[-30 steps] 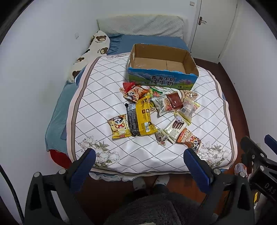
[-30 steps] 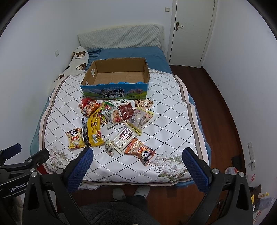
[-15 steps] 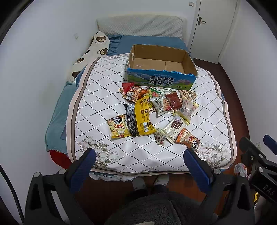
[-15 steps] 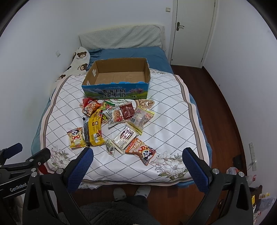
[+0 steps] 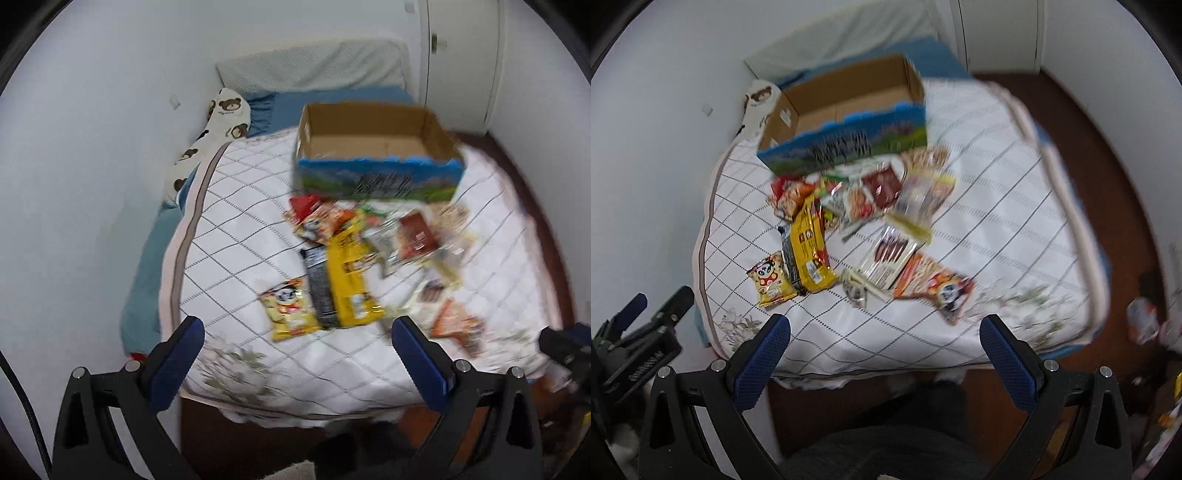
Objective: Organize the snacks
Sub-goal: 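Grasp the yellow-black biscuit bag with left tool while right grasps Franzzi wafer pack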
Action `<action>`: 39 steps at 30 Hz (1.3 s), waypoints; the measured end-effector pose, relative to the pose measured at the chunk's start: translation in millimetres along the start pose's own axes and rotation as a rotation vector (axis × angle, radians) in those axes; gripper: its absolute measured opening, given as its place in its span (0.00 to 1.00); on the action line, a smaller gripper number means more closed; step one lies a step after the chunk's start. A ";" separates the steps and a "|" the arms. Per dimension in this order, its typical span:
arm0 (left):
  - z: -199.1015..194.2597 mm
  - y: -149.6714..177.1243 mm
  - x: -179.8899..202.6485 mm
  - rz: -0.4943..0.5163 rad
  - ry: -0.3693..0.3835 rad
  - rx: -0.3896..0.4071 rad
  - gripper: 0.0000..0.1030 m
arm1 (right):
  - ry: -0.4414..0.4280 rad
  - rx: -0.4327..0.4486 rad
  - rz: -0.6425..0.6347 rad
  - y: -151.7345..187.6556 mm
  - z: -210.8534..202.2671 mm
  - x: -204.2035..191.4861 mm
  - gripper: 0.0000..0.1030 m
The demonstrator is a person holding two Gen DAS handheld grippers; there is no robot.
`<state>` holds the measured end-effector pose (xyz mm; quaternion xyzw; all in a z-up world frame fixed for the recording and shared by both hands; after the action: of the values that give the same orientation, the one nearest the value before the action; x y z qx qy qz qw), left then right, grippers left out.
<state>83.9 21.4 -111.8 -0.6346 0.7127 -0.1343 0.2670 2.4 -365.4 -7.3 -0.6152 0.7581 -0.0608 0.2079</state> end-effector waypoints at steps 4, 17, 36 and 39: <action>63.3 -2.8 1.9 -0.014 0.055 -0.146 1.00 | -0.049 -0.064 0.065 -11.6 65.5 3.9 1.00; 236.6 -4.8 30.9 -0.276 0.236 -0.531 1.00 | -0.154 -0.304 0.265 -43.1 227.8 14.0 0.98; 308.6 19.3 66.4 -0.262 0.326 -0.609 0.88 | 0.008 -0.404 0.381 -20.3 309.8 19.9 0.63; 291.0 9.5 64.9 -0.216 0.323 -0.568 0.80 | 0.012 -0.386 0.389 -11.8 311.8 20.1 0.61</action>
<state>233.0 2.5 -369.5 -0.7258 0.6835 -0.0569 -0.0523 131.5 -336.4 -290.6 -0.4860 0.8607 0.1223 0.0897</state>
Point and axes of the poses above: each gripper's, at about its wrist camera, not at the fingertips, and z roughly the way its jaws point, x to its right, y to its underside, the point moved 5 cm from there along z, roughly the way its jaws point, and after that the axes turned 6 degrees about x, right-handed, at the moved point
